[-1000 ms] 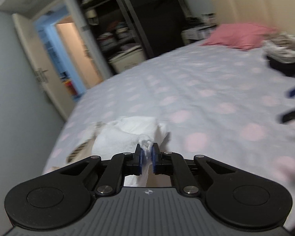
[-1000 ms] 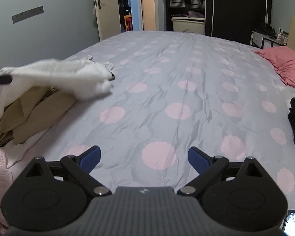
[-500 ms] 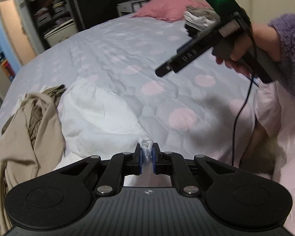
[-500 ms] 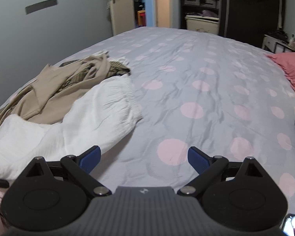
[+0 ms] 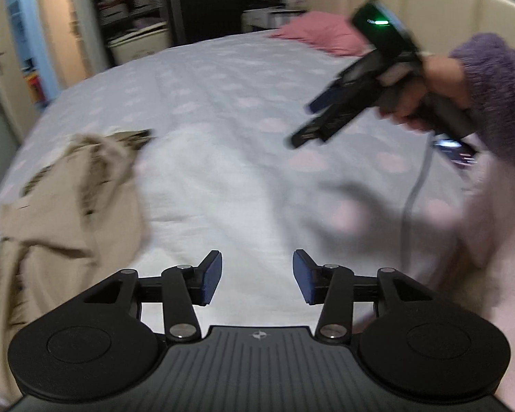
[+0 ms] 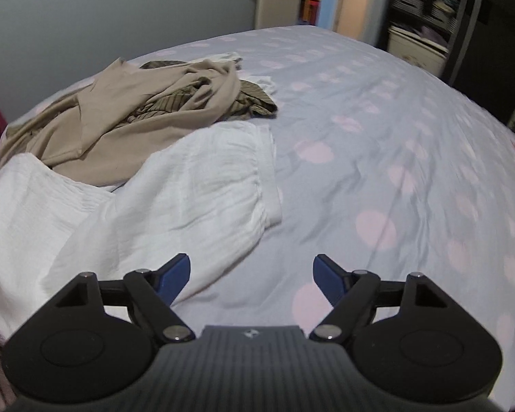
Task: Fold clothes
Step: 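Grasp the white garment's other edge with the right gripper while left holds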
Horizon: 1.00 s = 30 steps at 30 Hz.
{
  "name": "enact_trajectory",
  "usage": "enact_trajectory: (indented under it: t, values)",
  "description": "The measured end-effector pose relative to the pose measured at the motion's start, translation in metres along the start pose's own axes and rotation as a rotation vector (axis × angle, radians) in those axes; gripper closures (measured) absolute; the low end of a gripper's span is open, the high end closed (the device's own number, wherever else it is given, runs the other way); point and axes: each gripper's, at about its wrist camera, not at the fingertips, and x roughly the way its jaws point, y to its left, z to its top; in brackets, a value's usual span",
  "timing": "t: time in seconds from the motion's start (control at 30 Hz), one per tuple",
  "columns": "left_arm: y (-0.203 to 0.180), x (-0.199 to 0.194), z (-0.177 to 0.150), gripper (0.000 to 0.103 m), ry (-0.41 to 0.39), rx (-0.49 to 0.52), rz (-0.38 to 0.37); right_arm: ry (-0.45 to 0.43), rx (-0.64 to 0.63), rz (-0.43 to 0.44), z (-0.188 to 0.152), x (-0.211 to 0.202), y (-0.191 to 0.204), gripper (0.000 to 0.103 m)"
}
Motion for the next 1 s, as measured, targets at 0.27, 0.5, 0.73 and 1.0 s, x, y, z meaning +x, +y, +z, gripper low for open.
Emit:
enact_trajectory:
  t: [0.27,0.5,0.73,1.0]
  values:
    - [0.093,0.025,-0.004,0.054,0.133,-0.163,0.222,0.014,-0.112,0.083,0.064,0.062,-0.019,0.026]
    - [0.143,0.063,-0.030,0.052,0.338,-0.304,0.191,0.083,0.033,0.157,0.103,0.141,-0.054,0.021]
    - [0.150,0.087,-0.047,0.052,0.465,-0.330,0.151,0.166,0.190,0.211,0.106,0.216,-0.063,0.021]
    - [0.157,0.106,-0.056,0.064,0.543,-0.418,0.124,0.190,0.351,0.339,0.092,0.232,-0.054,0.061]
